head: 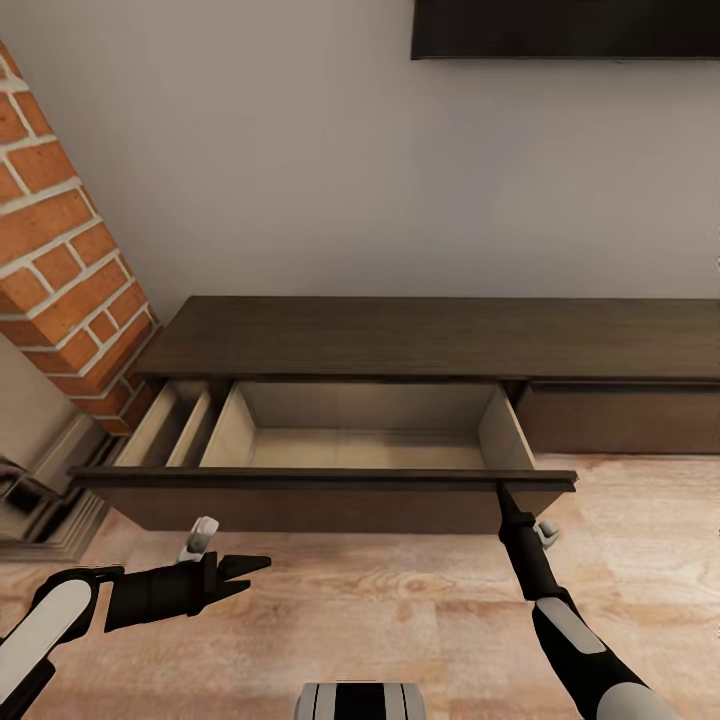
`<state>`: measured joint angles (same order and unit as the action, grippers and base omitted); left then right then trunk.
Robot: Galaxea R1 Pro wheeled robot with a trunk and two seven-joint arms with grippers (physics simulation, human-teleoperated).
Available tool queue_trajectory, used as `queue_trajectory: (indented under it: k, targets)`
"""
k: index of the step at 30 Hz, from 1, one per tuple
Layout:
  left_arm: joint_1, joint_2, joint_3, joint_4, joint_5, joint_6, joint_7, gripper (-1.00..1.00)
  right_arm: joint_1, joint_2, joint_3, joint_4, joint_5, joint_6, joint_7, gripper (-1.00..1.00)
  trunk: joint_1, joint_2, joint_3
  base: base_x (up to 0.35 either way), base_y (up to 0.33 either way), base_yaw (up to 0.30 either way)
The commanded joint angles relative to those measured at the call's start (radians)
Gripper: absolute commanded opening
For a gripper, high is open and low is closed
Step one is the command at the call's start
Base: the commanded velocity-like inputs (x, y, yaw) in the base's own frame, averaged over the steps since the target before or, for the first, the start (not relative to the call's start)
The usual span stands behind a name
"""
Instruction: Place each of the two pumpkins and all three candles from the living room inside a cabinet in the living room (use any cabinet), then make sure every cabinet is closed, and position the cauldron so it is next to a table in the living room.
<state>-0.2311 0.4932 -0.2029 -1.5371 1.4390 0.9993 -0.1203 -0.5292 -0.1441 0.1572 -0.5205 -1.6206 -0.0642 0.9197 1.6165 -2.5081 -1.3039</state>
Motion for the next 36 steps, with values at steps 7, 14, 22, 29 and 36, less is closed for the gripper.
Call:
queue_trajectory:
  k: [7,14,22,29,36]
  targets:
    - [-0.001,0.001,0.000,0.000,-0.009,0.001,-0.010,1.00,0.000,-0.002,0.007,0.004,-0.015,-0.002,0.004,-1.00,0.000,0.000,-0.001,-0.091,0.000,0.000]
    - [-0.001,0.001,0.000,0.000,-0.009,0.001,-0.010,1.00,0.000,-0.002,0.006,0.004,-0.015,-0.001,0.004,-1.00,0.000,0.000,-0.001,-0.054,0.000,0.000]
    - [-0.001,0.001,0.000,0.000,-0.009,0.001,-0.010,1.00,0.000,-0.002,0.006,0.004,-0.015,-0.002,0.004,-1.00,0.000,0.000,-0.001,-0.014,0.000,0.000]
    - [-0.001,0.001,0.000,0.000,-0.009,0.001,-0.010,1.00,0.000,-0.002,0.006,0.004,-0.016,-0.001,0.004,-1.00,0.000,0.000,-0.001,0.000,0.000,0.000]
    - [-0.001,0.001,0.000,0.000,-0.009,0.001,-0.010,1.00,0.000,-0.002,0.006,0.004,-0.016,-0.002,0.002,1.00,0.000,0.000,-0.001,0.000,0.000,0.000]
